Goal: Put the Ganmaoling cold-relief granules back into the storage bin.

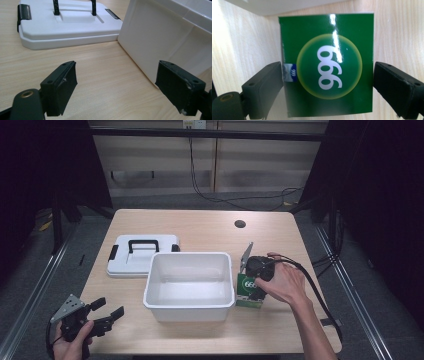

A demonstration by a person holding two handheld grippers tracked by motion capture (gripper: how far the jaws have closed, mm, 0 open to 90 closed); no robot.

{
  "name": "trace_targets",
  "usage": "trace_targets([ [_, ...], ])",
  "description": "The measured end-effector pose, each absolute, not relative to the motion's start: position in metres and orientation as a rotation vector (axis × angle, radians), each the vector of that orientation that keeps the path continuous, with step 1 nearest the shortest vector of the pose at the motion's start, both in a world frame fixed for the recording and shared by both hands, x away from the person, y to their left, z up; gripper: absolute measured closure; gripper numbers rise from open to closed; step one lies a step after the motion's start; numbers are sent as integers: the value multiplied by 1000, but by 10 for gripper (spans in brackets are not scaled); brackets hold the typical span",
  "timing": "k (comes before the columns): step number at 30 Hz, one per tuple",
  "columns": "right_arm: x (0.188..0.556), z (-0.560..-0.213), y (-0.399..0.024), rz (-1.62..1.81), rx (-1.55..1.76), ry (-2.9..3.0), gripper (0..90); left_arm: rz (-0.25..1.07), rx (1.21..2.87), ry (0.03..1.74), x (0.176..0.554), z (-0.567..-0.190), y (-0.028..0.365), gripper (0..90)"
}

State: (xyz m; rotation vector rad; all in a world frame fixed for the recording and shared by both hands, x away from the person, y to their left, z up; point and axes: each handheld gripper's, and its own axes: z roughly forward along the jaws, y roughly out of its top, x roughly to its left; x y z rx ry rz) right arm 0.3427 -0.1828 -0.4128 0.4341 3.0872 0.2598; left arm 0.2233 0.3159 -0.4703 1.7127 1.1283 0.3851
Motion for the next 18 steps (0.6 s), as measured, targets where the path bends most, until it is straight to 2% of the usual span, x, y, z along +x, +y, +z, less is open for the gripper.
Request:
trace_targets([
  [18, 349, -424, -177, 170, 443, 3128, 139, 380, 1709, 1125, 223, -470, 316, 167],
])
